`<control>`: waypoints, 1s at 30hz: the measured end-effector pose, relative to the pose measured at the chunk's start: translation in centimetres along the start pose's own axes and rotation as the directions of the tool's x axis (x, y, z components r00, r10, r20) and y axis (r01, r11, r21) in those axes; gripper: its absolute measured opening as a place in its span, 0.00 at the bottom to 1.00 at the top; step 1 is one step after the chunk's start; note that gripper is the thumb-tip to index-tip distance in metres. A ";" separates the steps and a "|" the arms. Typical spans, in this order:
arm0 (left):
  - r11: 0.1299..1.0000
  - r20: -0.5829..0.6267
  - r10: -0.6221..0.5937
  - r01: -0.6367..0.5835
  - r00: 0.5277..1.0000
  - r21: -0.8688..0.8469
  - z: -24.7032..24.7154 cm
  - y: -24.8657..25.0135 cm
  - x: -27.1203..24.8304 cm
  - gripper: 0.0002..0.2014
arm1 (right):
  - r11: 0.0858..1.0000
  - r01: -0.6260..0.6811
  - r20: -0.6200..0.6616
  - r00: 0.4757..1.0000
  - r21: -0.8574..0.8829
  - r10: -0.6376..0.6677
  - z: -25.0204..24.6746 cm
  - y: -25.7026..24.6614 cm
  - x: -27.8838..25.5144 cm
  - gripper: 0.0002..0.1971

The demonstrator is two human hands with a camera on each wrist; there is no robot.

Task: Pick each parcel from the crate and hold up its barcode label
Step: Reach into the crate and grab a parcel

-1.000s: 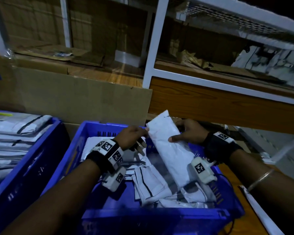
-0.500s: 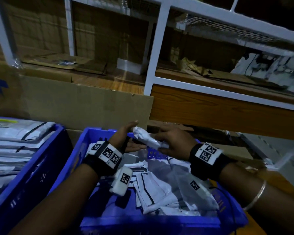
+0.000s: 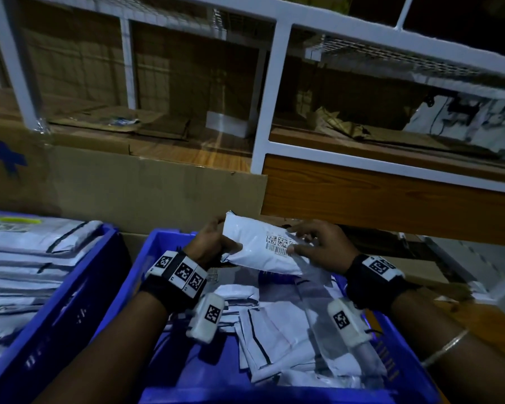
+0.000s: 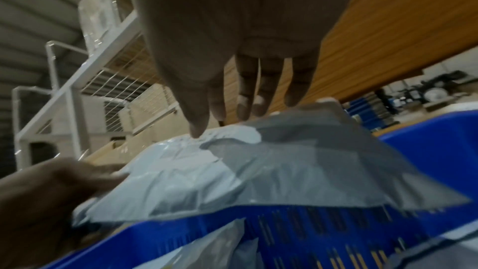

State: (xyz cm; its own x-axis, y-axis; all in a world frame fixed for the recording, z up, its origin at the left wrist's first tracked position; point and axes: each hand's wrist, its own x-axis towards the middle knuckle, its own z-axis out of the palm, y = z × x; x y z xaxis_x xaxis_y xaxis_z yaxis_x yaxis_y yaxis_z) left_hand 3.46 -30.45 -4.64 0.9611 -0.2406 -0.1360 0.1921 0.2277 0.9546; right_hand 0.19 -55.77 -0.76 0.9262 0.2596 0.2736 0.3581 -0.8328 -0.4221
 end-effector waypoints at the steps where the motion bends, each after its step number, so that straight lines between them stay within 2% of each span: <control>1: 1.000 0.018 0.006 -0.006 1.000 0.007 0.0 0.0 -0.1 0.36 | 0.999 -0.037 -0.010 0.999 0.036 0.038 0.0 0.3 0.1 0.21; 5: 0.999 0.011 0.034 -0.034 0.999 0.021 -0.1 0.1 0.0 0.28 | 0.982 -0.103 -0.036 0.993 0.160 0.110 0.9 2.1 0.7 0.20; 10: 0.998 -0.089 0.049 -0.045 0.995 0.051 -1.5 -0.8 1.7 0.37 | 0.945 -0.162 -0.062 0.980 0.284 0.187 2.5 4.4 1.5 0.16; 13: 0.997 -0.155 0.048 -0.038 0.987 0.062 -2.2 -1.1 2.2 0.38 | 0.915 -0.139 -0.095 0.978 0.378 0.188 3.4 4.9 1.5 0.14; 17: 0.995 -0.199 0.099 -0.091 0.975 0.050 -3.0 -1.2 2.4 0.31 | 0.825 -0.121 -0.087 0.976 0.552 0.201 4.7 5.4 1.5 0.18; 20: 0.995 -0.172 0.098 -0.091 0.980 0.050 -2.9 -1.0 2.1 0.36 | 0.759 -0.109 -0.130 0.960 0.642 0.248 5.6 5.8 1.4 0.24; 23: 0.994 -0.119 0.100 -0.103 0.988 -0.021 -1.8 -0.4 1.2 0.28 | 0.670 -0.114 -0.145 0.937 0.733 0.318 6.1 6.2 1.6 0.27; 26: 0.993 -0.079 0.118 -0.119 0.990 -0.002 -1.5 -0.4 1.1 0.12 | 0.590 -0.142 -0.129 0.911 0.795 0.392 6.2 6.6 2.0 0.32; 28: 0.991 -0.163 0.128 -0.118 0.978 0.070 -1.8 -0.6 1.4 0.08 | 0.544 -0.137 -0.123 0.902 0.828 0.414 6.0 6.6 2.0 0.31; 30: 0.984 -0.243 0.144 -0.113 0.959 0.135 -2.1 -0.9 1.8 0.09 | 0.539 -0.126 -0.131 0.901 0.833 0.414 5.8 6.5 1.8 0.29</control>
State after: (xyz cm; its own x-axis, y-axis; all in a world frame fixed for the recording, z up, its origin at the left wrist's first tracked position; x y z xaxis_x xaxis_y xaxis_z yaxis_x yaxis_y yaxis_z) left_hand 5.43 -29.07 -6.34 0.9979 0.0308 -0.0575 0.0533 0.1244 0.9908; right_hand 4.88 -57.88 -8.05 0.9670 -0.1751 0.1851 0.1745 -0.0747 -0.9818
